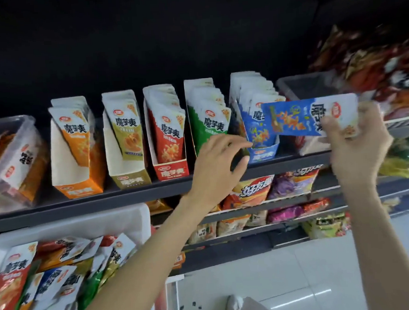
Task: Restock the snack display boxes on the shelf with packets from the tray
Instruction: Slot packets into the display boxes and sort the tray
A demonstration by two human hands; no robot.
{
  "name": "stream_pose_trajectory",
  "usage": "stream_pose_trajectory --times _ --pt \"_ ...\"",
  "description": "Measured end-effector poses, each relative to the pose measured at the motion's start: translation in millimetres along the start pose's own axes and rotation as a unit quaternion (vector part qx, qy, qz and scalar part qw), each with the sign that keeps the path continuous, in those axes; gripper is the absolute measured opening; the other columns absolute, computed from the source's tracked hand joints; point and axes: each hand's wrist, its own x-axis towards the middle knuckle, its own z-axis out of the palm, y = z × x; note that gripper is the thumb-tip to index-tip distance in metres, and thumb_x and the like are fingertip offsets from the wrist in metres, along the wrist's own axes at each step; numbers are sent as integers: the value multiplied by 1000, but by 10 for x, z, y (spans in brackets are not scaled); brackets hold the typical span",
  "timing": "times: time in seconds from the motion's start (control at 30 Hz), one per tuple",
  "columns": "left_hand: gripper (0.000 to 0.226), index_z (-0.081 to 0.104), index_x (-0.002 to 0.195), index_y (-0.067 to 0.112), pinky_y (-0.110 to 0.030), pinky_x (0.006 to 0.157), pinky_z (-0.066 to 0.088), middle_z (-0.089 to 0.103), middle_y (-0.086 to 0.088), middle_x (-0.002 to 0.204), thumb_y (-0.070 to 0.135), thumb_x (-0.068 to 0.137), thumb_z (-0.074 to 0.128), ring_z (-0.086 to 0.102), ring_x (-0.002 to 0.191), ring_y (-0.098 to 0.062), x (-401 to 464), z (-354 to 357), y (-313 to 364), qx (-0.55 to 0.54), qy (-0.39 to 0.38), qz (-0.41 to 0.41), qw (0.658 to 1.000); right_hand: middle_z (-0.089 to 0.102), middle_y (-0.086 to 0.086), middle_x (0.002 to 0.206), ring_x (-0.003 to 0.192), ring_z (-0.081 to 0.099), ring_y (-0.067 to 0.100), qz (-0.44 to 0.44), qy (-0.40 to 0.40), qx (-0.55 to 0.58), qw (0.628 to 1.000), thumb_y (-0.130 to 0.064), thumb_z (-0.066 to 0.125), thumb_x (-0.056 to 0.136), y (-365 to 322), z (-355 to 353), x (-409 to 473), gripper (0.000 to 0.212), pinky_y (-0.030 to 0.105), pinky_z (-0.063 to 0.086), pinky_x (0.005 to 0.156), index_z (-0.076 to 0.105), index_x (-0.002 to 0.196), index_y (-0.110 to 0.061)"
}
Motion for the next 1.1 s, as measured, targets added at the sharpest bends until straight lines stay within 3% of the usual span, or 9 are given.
stream_pose_trajectory --times 0.03,0.13,0.3,0.47,0.67,0.77,0.93,1.03,1.1 --pt "27 65 113 20 -31 96 34 62 5 114 27 88 58 49 112 -17 69 118 -9 35 -22 14 999 56 -19 76 66 57 -4 -11 -27 -34 999 -25 65 87 64 48 115 15 22 51 68 55 96 -18" --pt "29 67 111 17 -32 93 33 63 2 112 27 84 63 53 110 -21 238 391 -41 114 -63 58 990 67 6 84 74 63 30 -55 -144 -141 978 -24 64 88 197 304 425 25 39 46 69 56 108 -12" --pt "27 71 104 14 -38 92 44 68 0 104 22 79 71 57 109 -25 310 502 -46 164 -107 64 979 63 13 112 102 59 34 -143 -237 -305 911 -24 67 85 251 723 656 42 37 43 75 54 124 -15" --pt "32 69 111 13 -39 94 43 67 0 108 20 80 69 55 111 -24 280 492 -31 159 -113 58 979 50 14 125 113 47 33 -160 -210 -320 910 -23 73 80 391 803 681 64 38 44 70 42 136 -16" --pt "33 67 113 11 -39 96 42 66 -3 111 18 81 66 55 112 -26 277 487 -25 148 -132 55 979 54 10 117 106 49 28 -198 -229 -258 917 -8 70 82 496 886 640 23 30 43 70 66 105 -8" --pt "33 67 113 10 -39 96 42 66 -4 111 17 81 66 55 112 -26 279 482 -35 146 -135 55 979 58 9 120 107 49 33 -249 -246 -297 888 -7 71 80 529 955 634 28 41 45 84 70 108 -12" --pt "37 66 116 8 -40 98 40 66 -6 115 15 80 67 54 115 -28 269 466 -33 131 -141 53 980 49 9 140 132 37 37 -243 -246 -319 883 -18 70 83 663 958 521 41 52 36 101 64 123 -18" --pt "43 60 125 8 -39 105 34 60 -7 127 15 83 65 47 125 -28 245 449 -34 113 -145 50 982 32 8 153 143 20 35 -254 -251 -303 883 -22 64 89 723 922 364 49 51 22 113 52 136 -18" --pt "45 56 130 10 -37 107 31 56 -5 132 16 85 63 42 129 -25 213 392 -36 92 -136 46 985 31 8 154 144 21 33 -242 -220 -268 906 -20 63 91 704 860 234 45 47 22 114 52 134 -15"
